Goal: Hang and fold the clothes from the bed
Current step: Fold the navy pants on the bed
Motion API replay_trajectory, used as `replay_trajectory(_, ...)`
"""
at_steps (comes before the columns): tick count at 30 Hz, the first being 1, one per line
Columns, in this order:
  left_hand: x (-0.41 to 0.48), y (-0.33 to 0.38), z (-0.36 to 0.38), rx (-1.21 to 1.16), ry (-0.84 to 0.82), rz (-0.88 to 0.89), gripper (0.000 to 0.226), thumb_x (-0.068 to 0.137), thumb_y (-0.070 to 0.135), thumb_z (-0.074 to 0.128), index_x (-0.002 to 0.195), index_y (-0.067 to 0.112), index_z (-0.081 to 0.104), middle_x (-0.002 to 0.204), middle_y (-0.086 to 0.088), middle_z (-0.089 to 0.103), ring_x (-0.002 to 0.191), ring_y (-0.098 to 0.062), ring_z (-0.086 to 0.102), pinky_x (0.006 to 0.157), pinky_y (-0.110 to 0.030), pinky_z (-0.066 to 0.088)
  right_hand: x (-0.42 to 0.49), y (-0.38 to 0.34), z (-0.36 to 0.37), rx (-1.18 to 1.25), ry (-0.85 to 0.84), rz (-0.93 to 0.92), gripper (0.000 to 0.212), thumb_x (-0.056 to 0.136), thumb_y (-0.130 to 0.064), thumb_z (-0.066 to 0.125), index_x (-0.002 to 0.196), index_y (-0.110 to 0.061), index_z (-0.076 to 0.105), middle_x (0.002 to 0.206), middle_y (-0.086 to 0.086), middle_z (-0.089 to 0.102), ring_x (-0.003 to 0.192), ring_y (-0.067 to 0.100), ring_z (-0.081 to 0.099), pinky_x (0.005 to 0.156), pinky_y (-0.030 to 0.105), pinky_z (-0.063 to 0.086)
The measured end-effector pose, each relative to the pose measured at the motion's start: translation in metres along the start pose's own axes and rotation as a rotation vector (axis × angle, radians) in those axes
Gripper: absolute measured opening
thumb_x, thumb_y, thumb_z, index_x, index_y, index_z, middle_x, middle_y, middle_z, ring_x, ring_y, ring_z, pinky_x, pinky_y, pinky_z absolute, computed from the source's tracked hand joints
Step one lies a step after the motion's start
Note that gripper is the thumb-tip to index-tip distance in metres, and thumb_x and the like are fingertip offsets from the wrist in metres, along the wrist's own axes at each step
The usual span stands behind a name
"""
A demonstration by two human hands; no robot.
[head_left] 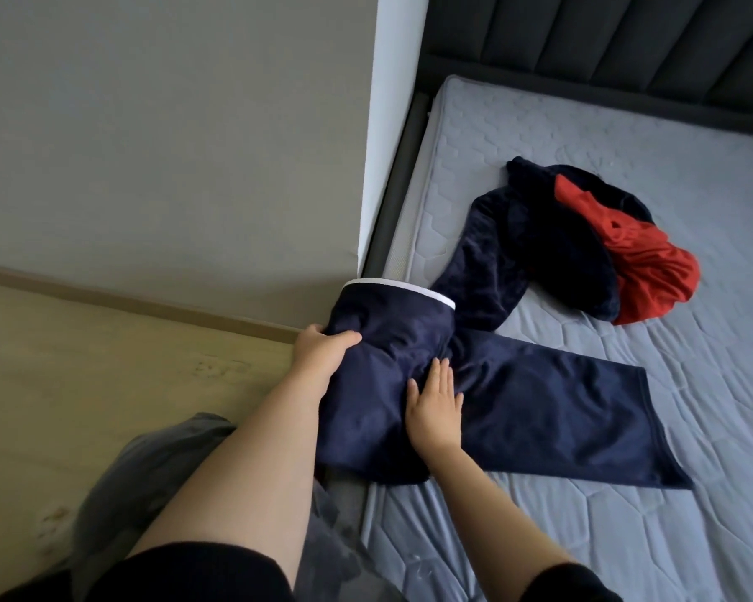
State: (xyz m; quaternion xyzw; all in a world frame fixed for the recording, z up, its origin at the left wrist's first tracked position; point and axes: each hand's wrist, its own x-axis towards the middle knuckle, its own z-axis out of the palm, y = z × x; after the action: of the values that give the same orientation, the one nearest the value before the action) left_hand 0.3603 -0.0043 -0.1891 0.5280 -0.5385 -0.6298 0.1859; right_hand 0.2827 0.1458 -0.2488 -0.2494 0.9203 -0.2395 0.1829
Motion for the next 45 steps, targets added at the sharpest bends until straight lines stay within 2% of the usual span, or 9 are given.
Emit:
replay_trajectory(6, -0.014, 0.036, -0.014, 0.003, -0.028, 0.11, 0.022, 0.076, 0.019, 0.069, 0.089, 0.02, 0.052, 0.082, 0.003, 0.058, 0.071, -0.009, 0.053, 0.053, -0.026, 0.036, 0.003, -0.049, 0.011, 0.27, -0.194, -0.086, 0.056, 0.105, -0.031, 0.022, 0.152, -0.009, 0.0, 0.161, 0.005, -0.001, 0.148, 0.018, -0.002, 0.119, 0.04, -0.001)
replay_trajectory(10, -0.02, 0.042, -0.019, 0.014, 0.018, 0.161, 0.033, 0.076, 0.018, 0.065, 0.104, 0.021, 0.048, 0.091, 0.005, 0.057, 0.078, -0.009, 0.055, 0.057, -0.027, 0.038, 0.005, -0.059, 0.01, 0.515, -0.325, -0.11, 0.049, 0.103, -0.021, 0.032, 0.15, -0.01, 0.021, 0.154, 0.011, 0.026, 0.142, 0.026, 0.025, 0.117, 0.042, 0.021)
replay_trajectory(15, -0.034, 0.032, 0.011, 0.087, -0.252, 0.31, 0.046, 0.084, 0.026, 0.066, 0.125, 0.028, 0.045, 0.096, 0.001, 0.059, 0.088, -0.017, 0.059, 0.076, -0.03, 0.046, 0.017, -0.031, -0.032, 0.746, -0.271, -0.003, 0.017, 0.097, -0.006, 0.047, 0.107, -0.011, 0.059, 0.097, 0.002, 0.067, 0.095, 0.019, 0.061, 0.079, 0.024, 0.052)
replay_trajectory(19, -0.04, 0.011, 0.038, 0.374, -0.555, 0.361, 0.056, 0.089, 0.029, 0.061, 0.141, 0.027, 0.04, 0.11, 0.003, 0.062, 0.095, -0.011, 0.061, 0.088, -0.026, 0.047, 0.017, 0.018, -0.072, 0.963, -0.149, 0.187, 0.029, 0.102, -0.034, 0.036, 0.093, -0.022, 0.06, 0.07, -0.01, 0.071, 0.065, 0.005, 0.069, 0.051, 0.019, 0.051)
replay_trajectory(22, -0.037, -0.007, 0.05, 0.677, -0.536, 0.444, 0.051, 0.09, 0.026, 0.057, 0.139, 0.025, 0.045, 0.135, 0.0, 0.047, 0.123, -0.016, 0.045, 0.106, -0.03, 0.036, 0.019, 0.034, -0.092, 1.232, -0.211, 0.24, 0.052, 0.096, -0.056, 0.036, 0.105, -0.016, 0.069, 0.096, 0.007, 0.074, 0.087, 0.019, 0.071, 0.063, 0.026, 0.056)
replay_trajectory(29, -0.031, -0.028, 0.064, 0.781, -0.214, 0.587, 0.044, 0.095, 0.028, 0.05, 0.138, 0.025, 0.043, 0.145, -0.001, 0.032, 0.136, -0.021, 0.025, 0.112, -0.034, 0.026, 0.029, 0.032, -0.08, 0.891, -0.115, 0.172, 0.031, 0.086, -0.016, 0.068, 0.116, -0.016, 0.058, 0.104, 0.009, 0.07, 0.093, 0.025, 0.069, 0.078, 0.037, 0.057)
replay_trajectory(35, -0.014, -0.022, 0.06, 0.227, -0.046, 0.188, 0.058, 0.097, 0.035, 0.045, 0.149, 0.018, 0.025, 0.15, -0.01, 0.033, 0.133, -0.029, 0.038, 0.104, -0.036, 0.033, 0.045, 0.011, -0.075, 1.197, -0.404, 0.109, 0.029, 0.092, -0.003, 0.055, 0.119, -0.012, 0.061, 0.11, 0.014, 0.07, 0.101, 0.03, 0.067, 0.077, 0.036, 0.057)
replay_trajectory(38, -0.005, -0.029, 0.054, 0.228, -0.103, 0.035, 0.067, 0.095, 0.042, 0.049, 0.15, 0.018, 0.02, 0.15, -0.009, 0.035, 0.132, -0.03, 0.04, 0.101, -0.035, 0.034, 0.055, 0.016, -0.071, 1.012, -0.309, 0.297, 0.033, 0.09, 0.001, 0.054, 0.122, -0.006, 0.058, 0.11, 0.019, 0.067, 0.099, 0.034, 0.064, 0.088, 0.044, 0.053)
replay_trajectory(45, 0.0, -0.037, 0.062, 0.209, -0.181, 0.075, 0.083, 0.069, 0.036, 0.081, 0.139, 0.022, 0.037, 0.131, -0.001, 0.055, 0.116, -0.022, 0.055, 0.086, -0.026, 0.04, 0.075, -0.001, -0.09, 0.754, -0.151, 0.244, 0.062, 0.056, -0.054, 0.079, 0.102, -0.015, 0.064, 0.094, 0.002, 0.072, 0.085, 0.017, 0.07, 0.08, 0.033, 0.057)
